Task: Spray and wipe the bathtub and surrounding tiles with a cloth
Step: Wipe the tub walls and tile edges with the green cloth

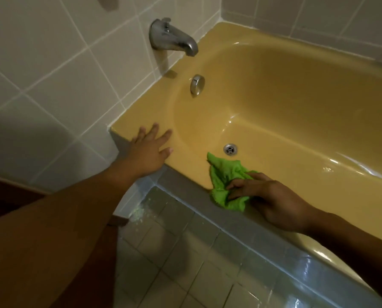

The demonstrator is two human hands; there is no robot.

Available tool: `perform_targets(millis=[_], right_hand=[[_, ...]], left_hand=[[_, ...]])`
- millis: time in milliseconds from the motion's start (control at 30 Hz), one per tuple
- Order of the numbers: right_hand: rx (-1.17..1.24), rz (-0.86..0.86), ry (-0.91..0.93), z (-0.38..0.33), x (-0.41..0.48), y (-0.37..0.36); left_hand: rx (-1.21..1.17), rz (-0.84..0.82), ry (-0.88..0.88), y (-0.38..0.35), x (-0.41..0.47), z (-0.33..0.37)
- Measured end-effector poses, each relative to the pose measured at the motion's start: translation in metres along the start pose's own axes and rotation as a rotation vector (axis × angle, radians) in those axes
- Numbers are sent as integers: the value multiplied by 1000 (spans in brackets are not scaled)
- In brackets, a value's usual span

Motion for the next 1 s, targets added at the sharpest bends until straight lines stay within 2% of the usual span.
perform_targets(millis=[100,233,400,700,867,1000], right_hand=[[-23,-43,-59,-6,-2,1],[-173,-123,-160,-10,14,-10],[-317,-98,-190,-6,-17,-12],[-332,-72,-232,21,-160,49],[-350,-31,-298,39,-254,73],[-361,106,-383,47,-328,93]], left_hand=[[-9,31,-68,-18,-25,34],[20,58,-36,-28,-33,58],[7,48,-64,-44,-58,93],[-10,55,-146,-76,-113,197],[27,14,-347,-94,-155,278],[30,-12,-400,-106,-176,340]])
Point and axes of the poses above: each hand's wrist, its own x-axis towards the middle knuckle, its own y-axis out of the back of the hand, z = x × y, the point moved 2 cm from there along x, towards the middle knuckle, and after that the axes turned 9 degrees about z, right-handed, at the moved point
